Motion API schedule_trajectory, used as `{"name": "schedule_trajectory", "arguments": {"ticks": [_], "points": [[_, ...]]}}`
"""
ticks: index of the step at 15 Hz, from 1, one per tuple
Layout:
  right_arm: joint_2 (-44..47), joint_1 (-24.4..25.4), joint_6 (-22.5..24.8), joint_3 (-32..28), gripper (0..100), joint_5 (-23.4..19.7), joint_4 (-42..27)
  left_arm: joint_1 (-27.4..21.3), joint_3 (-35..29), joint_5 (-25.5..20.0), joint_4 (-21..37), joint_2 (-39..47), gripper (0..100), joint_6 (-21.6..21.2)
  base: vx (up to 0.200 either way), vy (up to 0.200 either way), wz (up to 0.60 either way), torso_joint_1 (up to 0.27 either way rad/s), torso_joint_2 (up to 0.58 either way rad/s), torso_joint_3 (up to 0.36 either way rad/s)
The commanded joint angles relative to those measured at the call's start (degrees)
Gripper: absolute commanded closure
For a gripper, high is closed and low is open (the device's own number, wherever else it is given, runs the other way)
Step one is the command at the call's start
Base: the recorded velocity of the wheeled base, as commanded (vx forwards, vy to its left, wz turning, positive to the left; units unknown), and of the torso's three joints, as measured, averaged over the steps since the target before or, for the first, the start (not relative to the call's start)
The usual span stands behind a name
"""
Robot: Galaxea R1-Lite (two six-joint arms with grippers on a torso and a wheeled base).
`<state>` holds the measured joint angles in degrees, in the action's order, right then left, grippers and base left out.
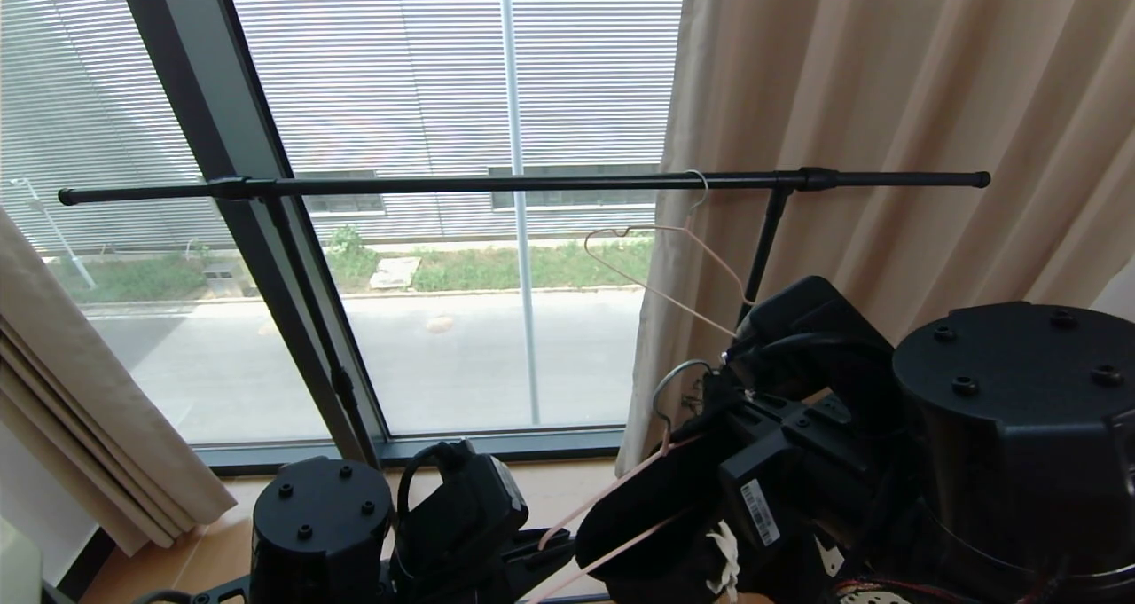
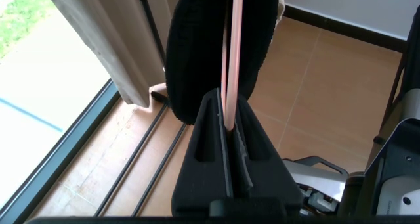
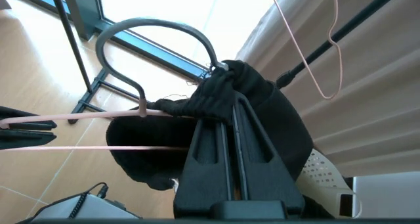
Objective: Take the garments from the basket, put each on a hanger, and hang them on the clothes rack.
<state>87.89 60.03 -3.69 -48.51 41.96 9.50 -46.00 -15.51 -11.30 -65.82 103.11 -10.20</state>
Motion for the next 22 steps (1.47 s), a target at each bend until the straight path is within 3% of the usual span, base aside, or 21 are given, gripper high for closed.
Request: {"name": "schedule_trajectory", "arguments": {"ticks": [1,7,13,14,22], "points": [[-0.36,0.18,0.00,0.17,100,0.05,0.00,0.03,0.04,-0.04,-0.01,0.08,100,0.01,0.000,0.000,0.00,0.000,0.00,0.000],[0.35,0.18,0.00,0.25,100,0.14,1.23,0.03,1.80,-0.21,-6.34,-0.01,100,0.01,0.000,0.000,0.00,0.000,0.00,0.000],[0.26,0.18,-0.17,0.34,100,0.23,1.31,-0.32,1.97,-0.21,-6.78,0.08,100,0.10,0.000,0.000,0.00,0.000,0.00,0.000],[0.17,0.18,-0.17,0.43,0,0.23,1.31,-0.32,1.97,-0.13,-6.78,0.08,100,0.01,0.000,0.000,0.00,0.000,0.00,0.000],[-1.23,-2.81,0.44,0.34,0,0.40,1.05,-0.32,3.73,-0.65,-11.26,0.16,100,0.01,0.000,0.000,0.00,0.000,0.00,0.000]]}}
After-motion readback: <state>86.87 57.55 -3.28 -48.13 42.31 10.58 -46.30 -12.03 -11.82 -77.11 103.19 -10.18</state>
